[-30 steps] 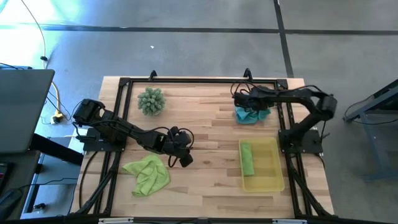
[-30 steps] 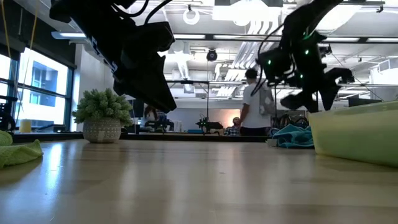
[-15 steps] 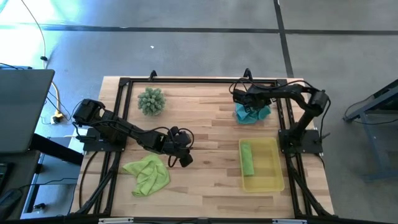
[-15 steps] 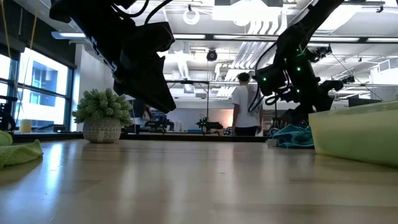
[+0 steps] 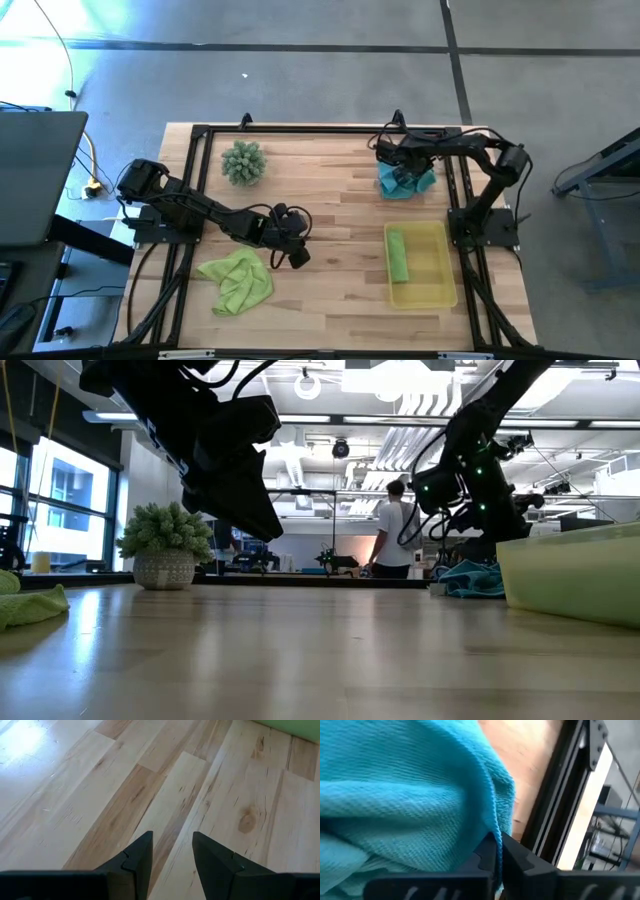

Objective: Roll microfiber towels into tight, uniform cylinder then place into a basket
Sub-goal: Fold the blue cloth

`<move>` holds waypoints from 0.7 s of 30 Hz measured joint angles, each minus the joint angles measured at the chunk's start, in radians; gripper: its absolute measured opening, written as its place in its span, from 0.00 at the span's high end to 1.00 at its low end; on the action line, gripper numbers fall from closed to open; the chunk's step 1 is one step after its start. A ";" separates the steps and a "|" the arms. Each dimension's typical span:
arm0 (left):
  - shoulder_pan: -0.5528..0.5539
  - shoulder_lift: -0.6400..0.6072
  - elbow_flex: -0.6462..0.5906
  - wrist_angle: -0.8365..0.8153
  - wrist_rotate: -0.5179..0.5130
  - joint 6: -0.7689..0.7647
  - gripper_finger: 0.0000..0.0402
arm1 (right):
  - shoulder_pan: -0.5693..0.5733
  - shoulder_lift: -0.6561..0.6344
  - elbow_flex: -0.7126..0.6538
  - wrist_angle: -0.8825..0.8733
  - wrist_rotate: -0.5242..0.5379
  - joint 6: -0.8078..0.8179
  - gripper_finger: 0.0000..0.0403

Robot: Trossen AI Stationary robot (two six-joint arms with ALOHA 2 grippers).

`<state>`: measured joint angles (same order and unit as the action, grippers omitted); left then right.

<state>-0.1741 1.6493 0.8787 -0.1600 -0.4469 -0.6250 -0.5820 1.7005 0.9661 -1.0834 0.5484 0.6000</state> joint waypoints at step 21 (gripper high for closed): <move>0.031 0.000 0.000 0.199 -0.083 0.204 0.68 | 0.571 -0.388 0.002 0.350 -0.155 -0.251 1.00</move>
<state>-0.1430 1.6493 0.8787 0.0392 -0.5298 -0.4209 -0.0107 1.3129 0.9676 -0.7330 0.3931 0.3493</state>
